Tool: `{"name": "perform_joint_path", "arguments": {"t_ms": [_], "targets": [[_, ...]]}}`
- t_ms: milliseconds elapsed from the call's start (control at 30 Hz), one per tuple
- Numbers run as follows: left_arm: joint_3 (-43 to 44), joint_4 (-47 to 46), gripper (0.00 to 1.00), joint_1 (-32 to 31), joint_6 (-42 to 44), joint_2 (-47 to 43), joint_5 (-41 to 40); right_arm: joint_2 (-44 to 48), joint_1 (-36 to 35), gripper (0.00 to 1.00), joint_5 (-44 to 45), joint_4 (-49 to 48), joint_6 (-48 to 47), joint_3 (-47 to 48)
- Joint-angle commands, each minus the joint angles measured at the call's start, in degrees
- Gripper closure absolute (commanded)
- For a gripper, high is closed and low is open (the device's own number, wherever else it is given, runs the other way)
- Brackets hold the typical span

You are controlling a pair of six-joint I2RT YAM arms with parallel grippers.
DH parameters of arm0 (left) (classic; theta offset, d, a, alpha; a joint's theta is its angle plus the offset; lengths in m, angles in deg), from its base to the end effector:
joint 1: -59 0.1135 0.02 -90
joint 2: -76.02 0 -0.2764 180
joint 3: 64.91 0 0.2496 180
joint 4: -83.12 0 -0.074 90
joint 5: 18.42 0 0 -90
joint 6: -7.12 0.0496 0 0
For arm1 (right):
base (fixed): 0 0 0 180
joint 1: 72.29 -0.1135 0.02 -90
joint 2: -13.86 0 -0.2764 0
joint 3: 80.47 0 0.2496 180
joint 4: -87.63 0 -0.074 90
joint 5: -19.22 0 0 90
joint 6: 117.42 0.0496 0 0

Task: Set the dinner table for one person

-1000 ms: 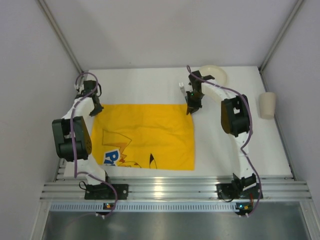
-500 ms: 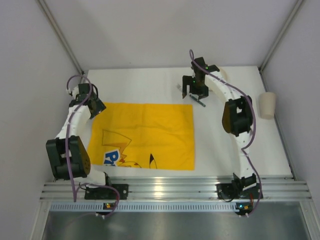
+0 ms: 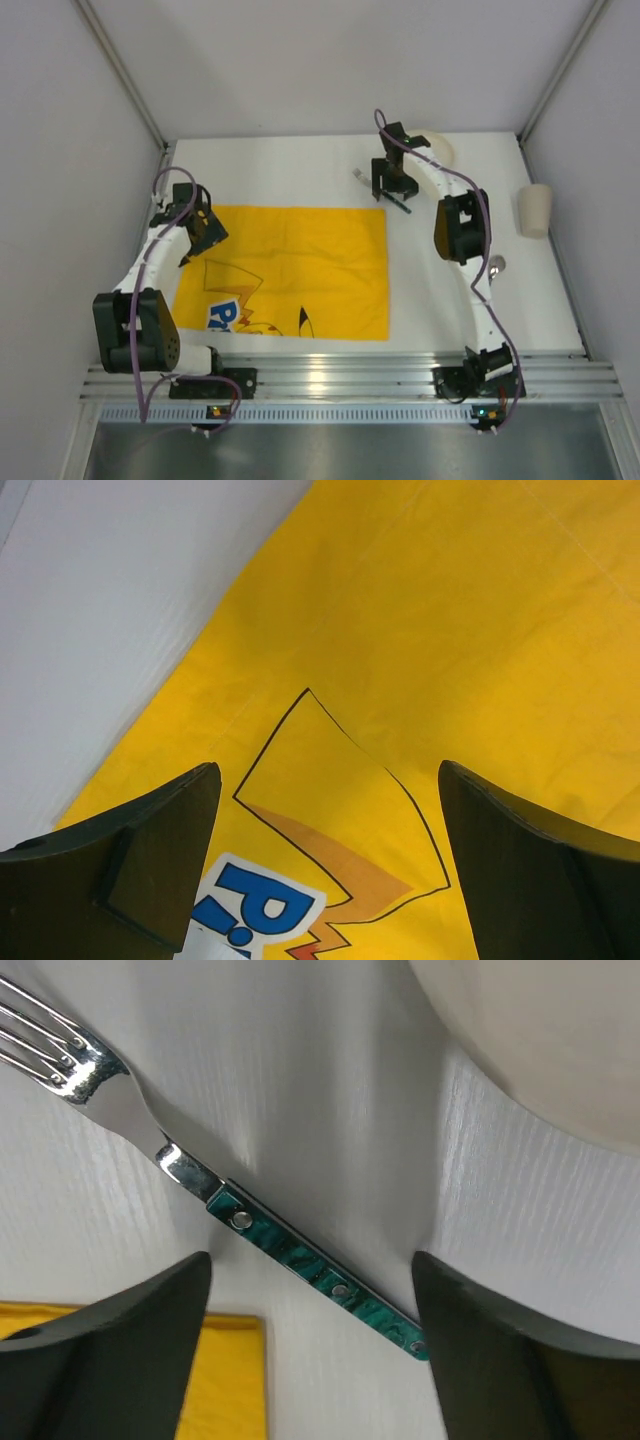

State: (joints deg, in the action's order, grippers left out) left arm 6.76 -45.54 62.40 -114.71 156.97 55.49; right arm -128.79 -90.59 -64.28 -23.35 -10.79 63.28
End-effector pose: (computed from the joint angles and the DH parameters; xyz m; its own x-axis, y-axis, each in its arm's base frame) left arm 0.2812 0.0305 0.2402 -0.6374 -0.5455 -0.5442 -0.6225 0.7808 -0.0536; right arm 0.5103 0.1628 0.1717 -0.9207 -0.0050 -0.3902 -0.0084 0.9999 0.0071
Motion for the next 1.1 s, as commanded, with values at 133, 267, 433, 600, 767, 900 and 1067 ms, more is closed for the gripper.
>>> {"name": "perform_joint_path", "arguments": {"t_ms": [133,267,433,600,767,900,1067], "targets": [[-2.38,0.54,0.05,-0.32,-0.33,-5.54,0.63,-1.93,-0.42,0.72,4.30,1.49,-0.19,-1.60],[-3.18,0.10,0.06,-0.76,-0.86,-6.33,2.21,0.08,-0.59,0.98,6.33,0.87,0.34,-6.00],[-3.00,-6.04,0.06,-2.95,-0.33,-6.42,10.54,4.39,-0.42,1.00,5.98,1.40,0.95,-2.32],[2.52,-13.42,0.06,-11.74,-0.95,-2.21,20.12,13.87,-1.12,1.00,0.19,0.53,3.15,-4.85],[10.78,-20.45,0.06,-16.41,-2.26,4.38,34.95,28.63,-1.56,1.00,-16.64,-5.18,5.43,-19.22],[12.46,-32.05,0.09,-16.58,-11.30,7.03,45.96,39.45,-1.56,1.00,-32.66,-15.63,9.03,-31.82],[17.03,-39.19,0.15,-20.97,-16.50,11.33,49.94,48.42,-2.17,1.00,-44.55,-25.12,14.92,-44.49]]}}
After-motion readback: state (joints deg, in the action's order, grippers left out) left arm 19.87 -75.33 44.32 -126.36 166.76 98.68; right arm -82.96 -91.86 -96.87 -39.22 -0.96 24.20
